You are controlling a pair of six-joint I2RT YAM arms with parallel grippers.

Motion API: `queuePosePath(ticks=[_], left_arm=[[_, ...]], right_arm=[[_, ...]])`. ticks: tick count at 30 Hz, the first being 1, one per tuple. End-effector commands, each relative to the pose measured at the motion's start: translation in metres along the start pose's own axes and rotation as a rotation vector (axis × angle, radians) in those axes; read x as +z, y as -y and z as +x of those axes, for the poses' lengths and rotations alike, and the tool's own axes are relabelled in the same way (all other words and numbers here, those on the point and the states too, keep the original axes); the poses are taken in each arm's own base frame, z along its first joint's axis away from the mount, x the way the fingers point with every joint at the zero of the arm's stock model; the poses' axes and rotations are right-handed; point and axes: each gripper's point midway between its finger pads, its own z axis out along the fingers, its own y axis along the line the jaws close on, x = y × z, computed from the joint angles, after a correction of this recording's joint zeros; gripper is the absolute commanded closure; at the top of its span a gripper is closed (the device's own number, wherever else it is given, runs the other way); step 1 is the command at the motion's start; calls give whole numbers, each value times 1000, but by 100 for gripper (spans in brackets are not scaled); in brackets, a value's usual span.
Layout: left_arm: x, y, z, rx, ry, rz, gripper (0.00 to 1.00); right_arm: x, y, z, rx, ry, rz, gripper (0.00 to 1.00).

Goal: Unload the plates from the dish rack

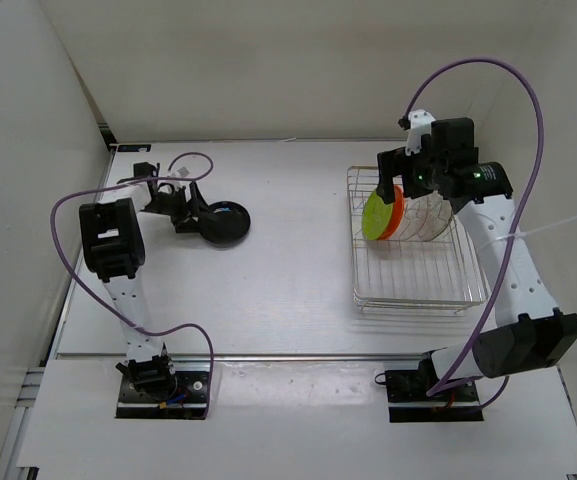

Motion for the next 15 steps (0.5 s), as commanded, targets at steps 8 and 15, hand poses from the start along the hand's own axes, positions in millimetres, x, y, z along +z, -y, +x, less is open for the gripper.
queuePosePath(ticks=[8, 15], left_arm=[[-60, 1, -19, 121, 122, -272, 0], [-147, 19, -29, 254, 313, -602, 0]], right_arm=[[31, 51, 20, -53, -152, 229, 3], [39, 67, 29, -119, -183, 346, 17]])
